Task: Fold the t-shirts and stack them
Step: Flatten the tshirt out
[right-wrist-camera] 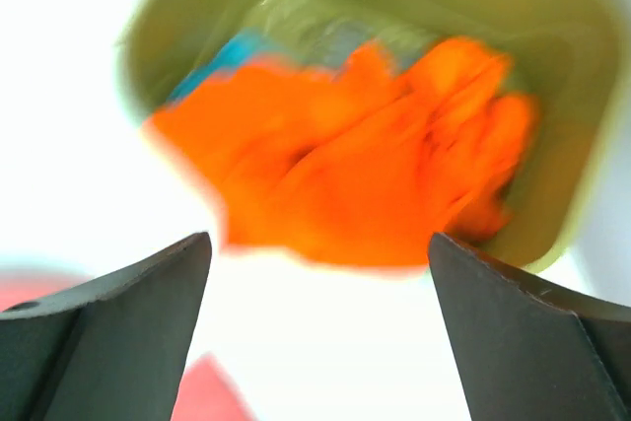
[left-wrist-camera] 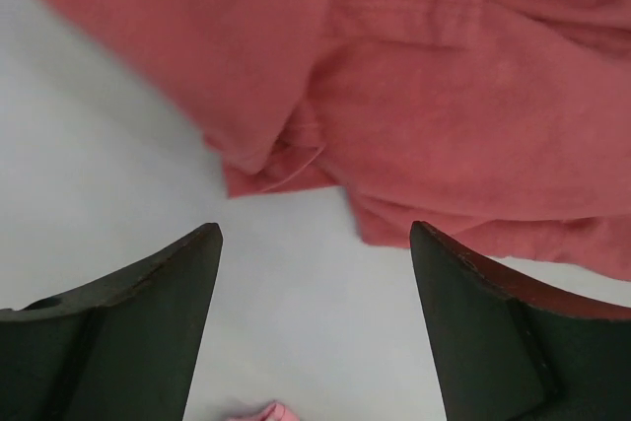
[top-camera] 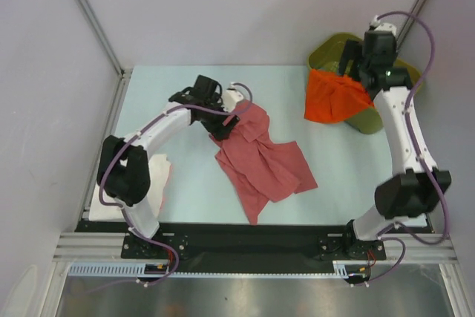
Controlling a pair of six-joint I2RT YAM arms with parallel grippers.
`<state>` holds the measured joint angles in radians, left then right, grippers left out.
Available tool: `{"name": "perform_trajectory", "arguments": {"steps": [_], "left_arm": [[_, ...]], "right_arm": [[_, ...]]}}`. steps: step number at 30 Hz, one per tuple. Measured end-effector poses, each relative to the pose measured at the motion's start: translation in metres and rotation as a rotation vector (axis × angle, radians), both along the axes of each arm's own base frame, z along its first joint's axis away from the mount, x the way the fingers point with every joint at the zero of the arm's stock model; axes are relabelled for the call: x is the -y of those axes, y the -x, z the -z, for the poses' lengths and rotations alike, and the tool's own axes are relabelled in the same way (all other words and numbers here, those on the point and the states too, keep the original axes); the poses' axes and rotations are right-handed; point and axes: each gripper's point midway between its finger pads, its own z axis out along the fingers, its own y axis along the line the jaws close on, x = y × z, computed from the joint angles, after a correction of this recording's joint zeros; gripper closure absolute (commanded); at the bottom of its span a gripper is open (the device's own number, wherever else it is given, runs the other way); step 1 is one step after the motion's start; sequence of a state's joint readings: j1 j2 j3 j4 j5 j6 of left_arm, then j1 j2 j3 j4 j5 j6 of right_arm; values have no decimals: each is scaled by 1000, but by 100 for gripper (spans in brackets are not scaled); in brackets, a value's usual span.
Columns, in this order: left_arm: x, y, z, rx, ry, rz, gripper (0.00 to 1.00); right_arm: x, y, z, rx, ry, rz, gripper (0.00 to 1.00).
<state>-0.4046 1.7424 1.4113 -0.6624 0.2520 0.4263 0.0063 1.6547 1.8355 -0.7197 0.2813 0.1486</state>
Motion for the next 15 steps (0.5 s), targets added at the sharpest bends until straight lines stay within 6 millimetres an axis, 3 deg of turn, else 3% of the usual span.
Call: {"name": "perform_trajectory", "arguments": {"steps": [2, 4, 8, 13, 15], "left_arm": [[27, 8, 1, 15, -11, 93, 16], [57, 14, -3, 42, 11, 178, 17], [97, 22, 2, 72, 35, 281, 21], [112, 25, 40, 31, -8, 314, 28], [110, 21, 51, 28, -31, 303, 31]], "right_arm": [[-39, 31, 7, -1, -31, -93, 16], [-64, 64, 25, -26, -80, -156, 25], [-83, 114, 88, -158, -159, -177, 32], [-106, 170, 183, -390, -256, -183, 32], [-116, 192, 209, -460, -290, -192, 30]]}}
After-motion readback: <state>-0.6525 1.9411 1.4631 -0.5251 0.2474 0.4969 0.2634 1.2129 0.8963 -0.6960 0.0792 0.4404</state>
